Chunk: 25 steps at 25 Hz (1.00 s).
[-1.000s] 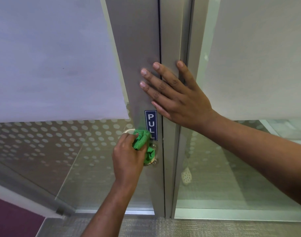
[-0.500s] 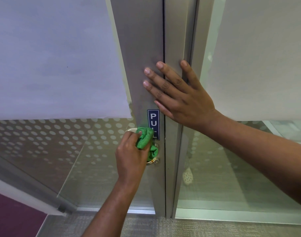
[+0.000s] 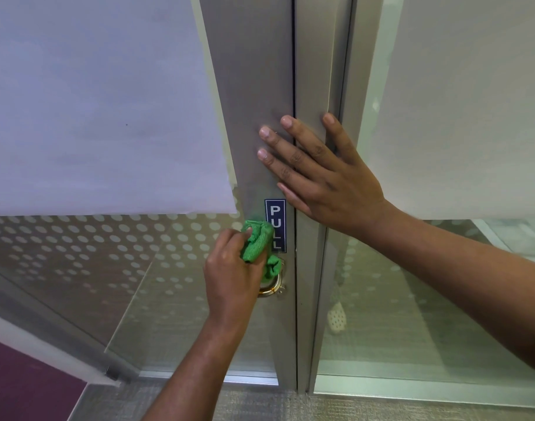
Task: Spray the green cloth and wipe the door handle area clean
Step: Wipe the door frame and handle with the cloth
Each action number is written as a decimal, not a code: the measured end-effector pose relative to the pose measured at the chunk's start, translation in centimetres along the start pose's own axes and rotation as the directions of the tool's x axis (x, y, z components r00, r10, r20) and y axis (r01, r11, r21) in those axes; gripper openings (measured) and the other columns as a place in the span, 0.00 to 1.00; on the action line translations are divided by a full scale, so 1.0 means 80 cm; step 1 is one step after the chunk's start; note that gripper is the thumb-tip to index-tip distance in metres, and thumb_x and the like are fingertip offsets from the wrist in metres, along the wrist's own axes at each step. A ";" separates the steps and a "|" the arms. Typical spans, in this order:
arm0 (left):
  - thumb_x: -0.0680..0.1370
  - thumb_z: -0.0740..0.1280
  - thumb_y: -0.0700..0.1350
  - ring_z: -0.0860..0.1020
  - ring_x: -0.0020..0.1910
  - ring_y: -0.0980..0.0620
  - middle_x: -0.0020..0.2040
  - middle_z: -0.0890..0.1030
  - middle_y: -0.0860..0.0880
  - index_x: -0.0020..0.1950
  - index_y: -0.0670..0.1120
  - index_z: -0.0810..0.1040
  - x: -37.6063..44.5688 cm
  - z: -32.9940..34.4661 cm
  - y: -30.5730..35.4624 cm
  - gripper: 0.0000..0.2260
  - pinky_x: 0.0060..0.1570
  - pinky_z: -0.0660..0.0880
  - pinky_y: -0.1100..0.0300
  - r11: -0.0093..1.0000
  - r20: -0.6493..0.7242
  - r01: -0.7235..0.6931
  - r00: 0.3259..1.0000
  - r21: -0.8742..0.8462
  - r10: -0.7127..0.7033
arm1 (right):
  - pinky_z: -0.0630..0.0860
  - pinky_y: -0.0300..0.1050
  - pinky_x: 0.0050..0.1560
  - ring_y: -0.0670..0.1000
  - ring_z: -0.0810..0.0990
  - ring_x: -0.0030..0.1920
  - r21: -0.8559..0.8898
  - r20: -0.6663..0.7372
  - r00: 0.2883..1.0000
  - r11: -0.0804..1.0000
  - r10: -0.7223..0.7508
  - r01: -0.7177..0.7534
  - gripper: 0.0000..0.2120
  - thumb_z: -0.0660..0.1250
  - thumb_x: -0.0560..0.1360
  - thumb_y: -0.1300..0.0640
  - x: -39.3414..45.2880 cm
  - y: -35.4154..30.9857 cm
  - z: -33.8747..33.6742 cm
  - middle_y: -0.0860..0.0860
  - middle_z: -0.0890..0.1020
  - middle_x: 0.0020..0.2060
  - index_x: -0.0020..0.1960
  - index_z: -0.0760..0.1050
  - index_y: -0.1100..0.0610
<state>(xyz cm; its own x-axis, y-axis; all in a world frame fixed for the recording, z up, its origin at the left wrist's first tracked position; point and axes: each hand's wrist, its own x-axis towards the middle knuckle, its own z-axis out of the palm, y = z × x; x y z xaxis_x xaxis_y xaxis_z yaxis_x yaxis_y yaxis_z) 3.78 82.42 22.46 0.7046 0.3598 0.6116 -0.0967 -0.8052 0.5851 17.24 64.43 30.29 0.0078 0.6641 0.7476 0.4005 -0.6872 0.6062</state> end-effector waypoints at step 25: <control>0.71 0.81 0.41 0.81 0.39 0.49 0.46 0.83 0.46 0.53 0.40 0.86 0.009 0.004 0.001 0.13 0.38 0.75 0.59 0.999 -0.074 -0.048 0.996 -0.016 0.047 | 0.57 0.69 0.82 0.62 0.67 0.84 -0.010 -0.011 1.000 1.000 -0.006 0.006 0.27 0.60 0.91 0.50 0.001 0.001 -0.002 0.57 0.67 0.85 0.87 0.63 0.57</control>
<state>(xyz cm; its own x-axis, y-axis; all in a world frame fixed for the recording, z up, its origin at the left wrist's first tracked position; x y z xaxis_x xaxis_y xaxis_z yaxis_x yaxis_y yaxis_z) 4.54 82.48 22.74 0.6451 0.3557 0.6762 -0.1416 -0.8140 0.5633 17.14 64.35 30.42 -0.0045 0.6650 0.7469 0.3917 -0.6860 0.6131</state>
